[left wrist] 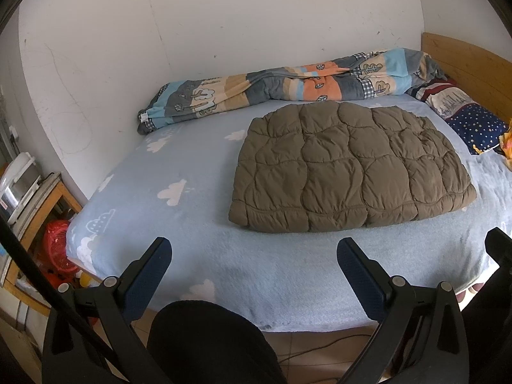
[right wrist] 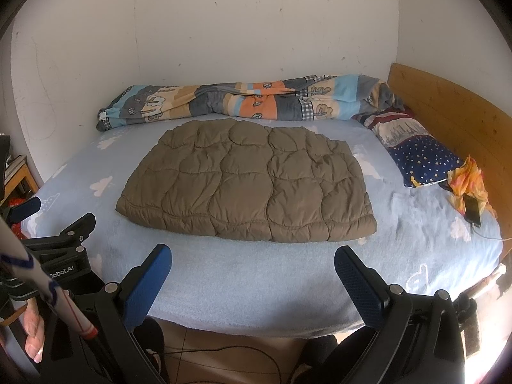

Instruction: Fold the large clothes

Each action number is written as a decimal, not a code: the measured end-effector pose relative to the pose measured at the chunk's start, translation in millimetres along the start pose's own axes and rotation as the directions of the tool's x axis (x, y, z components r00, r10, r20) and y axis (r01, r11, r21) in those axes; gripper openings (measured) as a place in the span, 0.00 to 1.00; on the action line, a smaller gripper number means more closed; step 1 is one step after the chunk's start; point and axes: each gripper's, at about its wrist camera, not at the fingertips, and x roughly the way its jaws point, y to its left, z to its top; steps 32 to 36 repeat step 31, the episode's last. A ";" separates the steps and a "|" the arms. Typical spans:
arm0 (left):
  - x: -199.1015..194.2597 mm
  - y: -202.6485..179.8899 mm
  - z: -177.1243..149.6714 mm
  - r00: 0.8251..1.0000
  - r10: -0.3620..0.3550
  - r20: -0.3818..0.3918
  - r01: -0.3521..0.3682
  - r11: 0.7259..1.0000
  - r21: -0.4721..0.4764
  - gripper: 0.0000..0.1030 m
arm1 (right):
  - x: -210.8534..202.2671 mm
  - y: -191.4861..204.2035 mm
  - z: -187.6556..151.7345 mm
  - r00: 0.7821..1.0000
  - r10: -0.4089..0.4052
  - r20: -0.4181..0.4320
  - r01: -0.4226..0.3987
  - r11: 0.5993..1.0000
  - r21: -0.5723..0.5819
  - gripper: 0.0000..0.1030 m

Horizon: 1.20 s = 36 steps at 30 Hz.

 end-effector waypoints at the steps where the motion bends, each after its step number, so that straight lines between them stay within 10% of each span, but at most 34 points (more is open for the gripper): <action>1: -0.3 -0.3 -0.9 1.000 -0.002 -0.001 0.002 1.000 0.000 1.00 | -0.1 0.1 -1.0 1.000 -0.001 0.000 0.001 1.000 0.000 1.00; 36: 0.1 13.6 4.6 0.998 -0.057 -0.001 0.057 0.998 -0.004 1.00 | -0.2 0.5 -4.2 1.000 -0.007 -0.003 0.007 1.000 -0.001 1.00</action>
